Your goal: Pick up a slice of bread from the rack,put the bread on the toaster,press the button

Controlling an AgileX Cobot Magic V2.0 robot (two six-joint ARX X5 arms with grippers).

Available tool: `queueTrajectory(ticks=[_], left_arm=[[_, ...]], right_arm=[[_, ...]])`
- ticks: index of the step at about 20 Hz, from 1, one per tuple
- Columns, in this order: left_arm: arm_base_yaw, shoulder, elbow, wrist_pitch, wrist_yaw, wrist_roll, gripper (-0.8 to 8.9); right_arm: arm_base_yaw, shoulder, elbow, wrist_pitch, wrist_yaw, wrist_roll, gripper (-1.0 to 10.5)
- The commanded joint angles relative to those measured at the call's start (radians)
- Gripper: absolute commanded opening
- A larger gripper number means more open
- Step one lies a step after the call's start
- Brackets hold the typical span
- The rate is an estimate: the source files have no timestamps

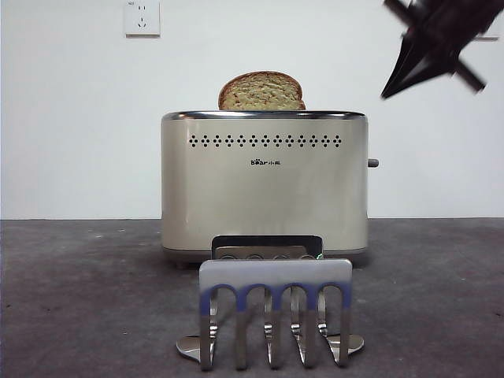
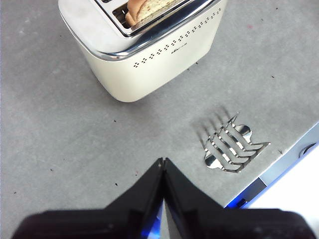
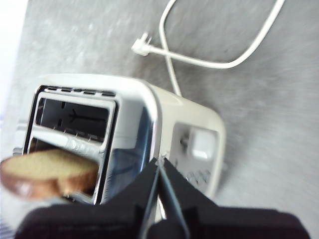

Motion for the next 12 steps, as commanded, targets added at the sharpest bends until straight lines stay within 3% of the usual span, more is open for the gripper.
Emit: queueTrajectory(ticks=[1,4,12], left_arm=[[0.000,-0.002,-0.008,0.002,0.001,-0.007,-0.08],[0.000,-0.002,-0.008,0.002,0.001,-0.007,-0.08],[0.000,-0.001,-0.007,0.002,0.001,-0.007,-0.03]], right_arm=[[0.000,-0.074,0.001,-0.044,0.049,-0.031,-0.1],[0.000,-0.193,0.001,-0.126,0.104,-0.047,-0.1],[0.014,-0.517,0.001,-0.342,0.438,-0.101,0.0]])
